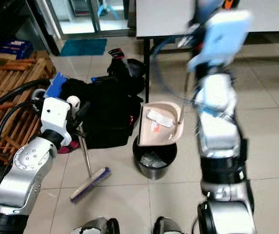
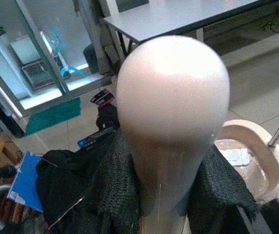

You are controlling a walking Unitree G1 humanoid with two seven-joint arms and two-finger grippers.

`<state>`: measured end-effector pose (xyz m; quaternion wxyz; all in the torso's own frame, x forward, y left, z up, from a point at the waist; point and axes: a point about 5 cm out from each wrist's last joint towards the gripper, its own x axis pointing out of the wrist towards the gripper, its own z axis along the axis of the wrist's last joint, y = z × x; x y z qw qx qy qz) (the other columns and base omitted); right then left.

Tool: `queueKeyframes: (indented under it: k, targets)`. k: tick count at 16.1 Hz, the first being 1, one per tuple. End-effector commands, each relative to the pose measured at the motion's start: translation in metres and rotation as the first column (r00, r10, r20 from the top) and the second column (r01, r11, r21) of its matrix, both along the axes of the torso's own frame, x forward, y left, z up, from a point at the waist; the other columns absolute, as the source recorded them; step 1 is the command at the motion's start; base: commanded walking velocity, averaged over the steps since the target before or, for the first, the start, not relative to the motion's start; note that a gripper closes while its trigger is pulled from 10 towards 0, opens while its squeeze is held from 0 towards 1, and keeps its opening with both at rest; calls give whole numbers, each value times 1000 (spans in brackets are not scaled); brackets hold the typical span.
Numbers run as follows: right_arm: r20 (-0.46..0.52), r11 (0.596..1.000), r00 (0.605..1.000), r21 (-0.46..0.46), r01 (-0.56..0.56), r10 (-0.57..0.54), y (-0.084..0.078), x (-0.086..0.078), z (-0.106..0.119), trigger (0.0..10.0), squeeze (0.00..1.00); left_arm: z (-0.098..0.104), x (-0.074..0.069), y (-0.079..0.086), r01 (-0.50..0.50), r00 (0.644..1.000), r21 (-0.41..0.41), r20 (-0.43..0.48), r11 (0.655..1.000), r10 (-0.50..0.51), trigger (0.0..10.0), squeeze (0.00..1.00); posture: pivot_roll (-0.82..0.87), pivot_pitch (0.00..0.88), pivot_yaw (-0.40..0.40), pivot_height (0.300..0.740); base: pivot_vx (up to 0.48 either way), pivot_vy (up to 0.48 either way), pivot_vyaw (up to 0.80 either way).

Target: Sweep floor

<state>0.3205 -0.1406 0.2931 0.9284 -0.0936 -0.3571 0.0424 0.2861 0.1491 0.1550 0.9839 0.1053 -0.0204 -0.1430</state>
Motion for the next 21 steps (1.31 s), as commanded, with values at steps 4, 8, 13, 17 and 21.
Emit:
queueKeyframes:
  k: [4,8,13,17,21]
  targets:
    - [135,953,982,-288,-91,134,34,-20,-5,10000,0,7,-3,3,-9,999,22,44,1000,8,10000,0,-21,102,59,740,0,0,0]
    - [84,885,960,-415,-210,267,56,-36,-32,10000,0,7,-4,2,-4,999,18,43,1000,3,10000,0,-24,105,61,740,0,0,0]
    - [113,844,953,-502,-189,280,58,-41,-33,10000,0,8,-3,1,0,999,21,45,1000,-1,10000,0,-27,103,61,740,0,0,0]
    - [264,962,955,-267,-59,132,23,-38,29,10000,0,8,-2,0,8,999,16,42,1000,-9,10000,0,-37,98,66,740,0,0,0]
    - [156,995,984,-38,92,-85,-23,-27,43,10000,0,5,-5,-1,7,999,20,50,1000,-8,10000,0,-50,84,65,740,0,0,0]
